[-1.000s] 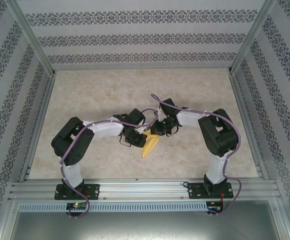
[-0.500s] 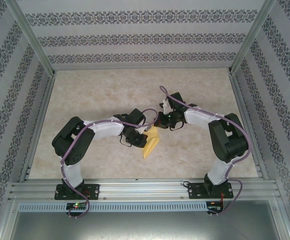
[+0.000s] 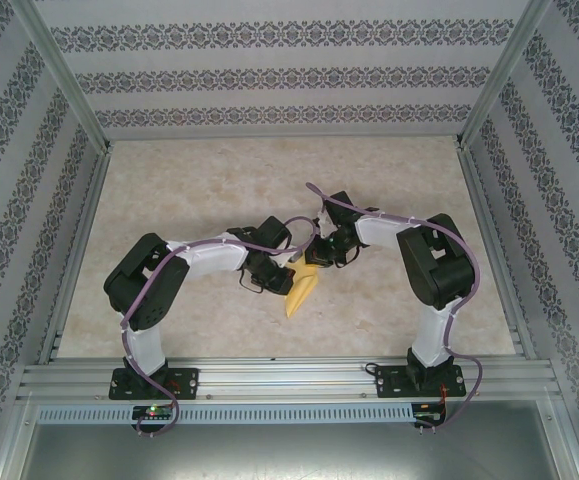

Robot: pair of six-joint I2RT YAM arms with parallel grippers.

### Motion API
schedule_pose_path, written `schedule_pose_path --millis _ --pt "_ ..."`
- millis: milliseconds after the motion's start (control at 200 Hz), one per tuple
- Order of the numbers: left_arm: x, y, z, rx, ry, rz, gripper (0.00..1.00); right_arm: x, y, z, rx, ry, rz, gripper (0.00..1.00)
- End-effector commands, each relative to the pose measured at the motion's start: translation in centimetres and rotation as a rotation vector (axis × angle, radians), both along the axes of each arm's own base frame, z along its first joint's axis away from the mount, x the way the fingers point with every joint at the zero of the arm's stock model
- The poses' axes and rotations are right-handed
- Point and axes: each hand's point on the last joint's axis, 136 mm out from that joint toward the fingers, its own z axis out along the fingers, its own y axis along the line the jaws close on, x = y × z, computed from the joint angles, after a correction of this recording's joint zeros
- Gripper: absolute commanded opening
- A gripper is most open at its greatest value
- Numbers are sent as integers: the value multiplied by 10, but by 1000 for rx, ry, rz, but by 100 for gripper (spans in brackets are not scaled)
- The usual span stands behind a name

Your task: Fold a paper plane with a square sheet of paper (pick it up from the middle)

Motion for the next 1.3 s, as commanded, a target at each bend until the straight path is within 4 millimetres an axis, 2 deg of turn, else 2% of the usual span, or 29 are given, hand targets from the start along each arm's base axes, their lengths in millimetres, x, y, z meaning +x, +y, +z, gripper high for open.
schedule_pose_path --millis 0,245,939,1074,1204,1294 --pt "2 -7 9 -4 -19 -34 0 -11 -7 -15 -68 32 27 0" --pt "-4 0 -4 31 13 -31 0 -10 -8 -15 -71 33 26 0" --pt "-11 6 -18 68 62 -19 0 -9 -7 -11 -60 24 19 0" --pt "-12 6 -21 67 71 -16 0 0 -4 10 -7 -18 -24 0" --pt "-13 6 -20 58 68 -14 0 16 -16 54 63 -129 -123 4" --pt "-13 5 -20 58 68 -16 0 9 -21 80 118 -190 -170 6"
